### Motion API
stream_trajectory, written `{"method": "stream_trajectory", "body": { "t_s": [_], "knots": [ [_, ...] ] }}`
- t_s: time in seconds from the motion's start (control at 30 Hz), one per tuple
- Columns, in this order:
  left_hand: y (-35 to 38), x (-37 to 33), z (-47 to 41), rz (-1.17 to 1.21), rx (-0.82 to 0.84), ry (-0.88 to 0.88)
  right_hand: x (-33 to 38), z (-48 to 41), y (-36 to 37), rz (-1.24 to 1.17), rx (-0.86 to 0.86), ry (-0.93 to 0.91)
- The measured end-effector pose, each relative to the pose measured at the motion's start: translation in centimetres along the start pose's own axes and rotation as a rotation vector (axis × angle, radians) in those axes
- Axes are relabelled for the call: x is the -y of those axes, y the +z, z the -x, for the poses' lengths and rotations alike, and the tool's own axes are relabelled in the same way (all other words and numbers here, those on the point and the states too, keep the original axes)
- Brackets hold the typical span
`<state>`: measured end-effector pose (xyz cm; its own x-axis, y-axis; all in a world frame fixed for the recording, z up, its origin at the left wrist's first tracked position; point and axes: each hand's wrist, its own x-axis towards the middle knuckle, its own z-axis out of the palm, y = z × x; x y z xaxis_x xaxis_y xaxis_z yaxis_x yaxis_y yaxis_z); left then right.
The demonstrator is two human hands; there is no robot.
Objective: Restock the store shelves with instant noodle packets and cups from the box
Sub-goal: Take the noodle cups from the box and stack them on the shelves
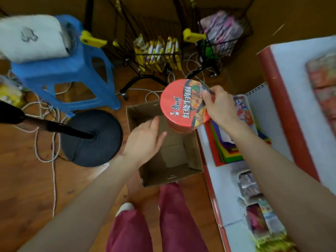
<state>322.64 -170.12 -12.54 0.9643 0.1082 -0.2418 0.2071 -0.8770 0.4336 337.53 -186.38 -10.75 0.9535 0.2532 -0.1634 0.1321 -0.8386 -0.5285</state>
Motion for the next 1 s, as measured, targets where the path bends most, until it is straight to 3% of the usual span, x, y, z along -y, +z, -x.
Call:
{"method": "stream_trajectory", "body": {
  "t_s": [0.23, 0.57, 0.77, 1.0],
  "knots": [
    [-9.2, -3.4, 4.9, -0.172, -0.079, 0.256, 7.1, 8.6, -11.5, 0.035, -0.253, 0.095],
    [-19.1, -11.2, 16.9, -0.270, -0.187, 0.732, 12.9, 31.4, -25.4, 0.041, -0.639, 0.317],
    [-20.6, -20.2, 24.6, -0.290, -0.208, 1.031, 11.4, 45.9, -31.8, 0.037, -0.841, 0.530],
    [-16.6, -29.7, 36.9, -0.356, -0.242, 1.283, 7.9, 64.6, -35.6, 0.041, -1.034, 0.746]
  ]
}}
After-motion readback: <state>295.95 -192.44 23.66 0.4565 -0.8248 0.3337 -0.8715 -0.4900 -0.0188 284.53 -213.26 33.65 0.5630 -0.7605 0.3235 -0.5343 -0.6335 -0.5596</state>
